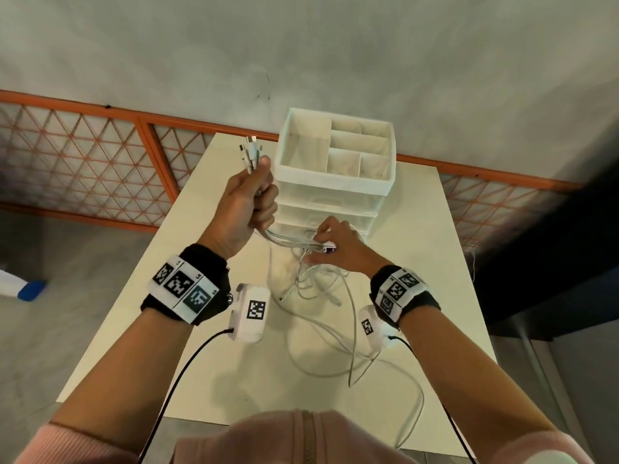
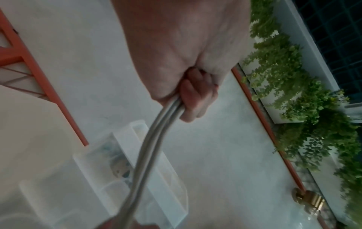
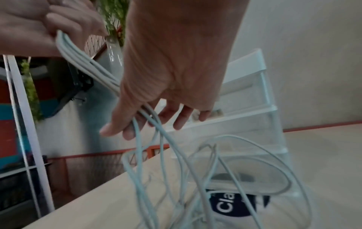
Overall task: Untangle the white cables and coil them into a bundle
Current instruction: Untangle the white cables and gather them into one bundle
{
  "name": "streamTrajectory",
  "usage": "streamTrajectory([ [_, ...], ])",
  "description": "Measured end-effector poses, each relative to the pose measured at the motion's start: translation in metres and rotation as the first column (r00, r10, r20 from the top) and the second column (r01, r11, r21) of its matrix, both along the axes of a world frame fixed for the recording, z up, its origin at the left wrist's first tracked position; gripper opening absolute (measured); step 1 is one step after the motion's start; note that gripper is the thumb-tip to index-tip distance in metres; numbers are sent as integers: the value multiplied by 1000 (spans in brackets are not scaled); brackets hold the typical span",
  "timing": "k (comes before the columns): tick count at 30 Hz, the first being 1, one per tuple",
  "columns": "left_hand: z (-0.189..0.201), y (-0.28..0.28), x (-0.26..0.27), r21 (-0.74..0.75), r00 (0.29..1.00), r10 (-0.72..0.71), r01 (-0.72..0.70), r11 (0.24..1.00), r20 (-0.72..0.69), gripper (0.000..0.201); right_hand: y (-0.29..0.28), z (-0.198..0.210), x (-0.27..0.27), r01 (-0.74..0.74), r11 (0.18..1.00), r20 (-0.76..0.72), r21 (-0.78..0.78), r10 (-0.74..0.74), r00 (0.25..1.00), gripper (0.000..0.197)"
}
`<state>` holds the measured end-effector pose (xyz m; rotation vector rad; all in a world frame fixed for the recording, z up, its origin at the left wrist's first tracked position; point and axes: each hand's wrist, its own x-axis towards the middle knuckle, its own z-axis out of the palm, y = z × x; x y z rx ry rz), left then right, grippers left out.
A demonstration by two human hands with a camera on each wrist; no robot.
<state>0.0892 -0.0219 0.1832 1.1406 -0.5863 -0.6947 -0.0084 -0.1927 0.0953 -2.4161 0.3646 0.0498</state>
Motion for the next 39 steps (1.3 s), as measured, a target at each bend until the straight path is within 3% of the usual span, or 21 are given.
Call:
streamTrajectory([
  [2,-3,6,1,62,995,61,-66,996,74,44,-8,10,-2,-5,1000,93,28,3,996,31],
  [4,-11,7,4,219,957,53,-120,968,286,34,-12,32,-1,-18,998,156,60,9,988,23],
  [5,-14,8,4,317,925,-11,-119,941,380,24,-12,44,0,-17,996,162,85,3,987,18],
  [7,-18,6,2,484,864,-173,-91,870,473,27,-9,64,4,-38,992,193,118,15,981,28],
  [9,-19,3,-2,548,802,-272,-81,833,532,19,-5,75,8,-74,991,217,107,50,975,37],
  [11,-17,1,-1,581,733,-312,-136,803,604,20,-2,78,9,-92,989,227,115,64,972,32],
  [15,-16,5,13,475,726,-135,-286,832,674,44,-13,70,1,-102,979,181,176,69,981,26],
  [18,-10,4,8,398,715,-68,-305,865,695,47,-13,58,-4,-56,988,59,147,47,997,32],
  [23,-9,0,3,323,688,4,-347,881,726,50,-10,52,-12,17,973,-60,229,-3,998,67],
  [27,-10,5,13,278,704,91,-392,877,704,36,-15,57,-26,4,941,-65,337,19,998,86],
  [32,-11,7,23,199,718,217,-447,872,661,24,-30,36,-32,78,948,-37,308,-70,997,61],
  [37,-21,8,26,145,719,318,-501,853,618,52,-47,12,-45,263,954,53,143,-272,961,45],
  [39,-24,8,26,137,699,343,-533,835,628,47,-55,8,-53,276,952,6,132,-279,960,47],
])
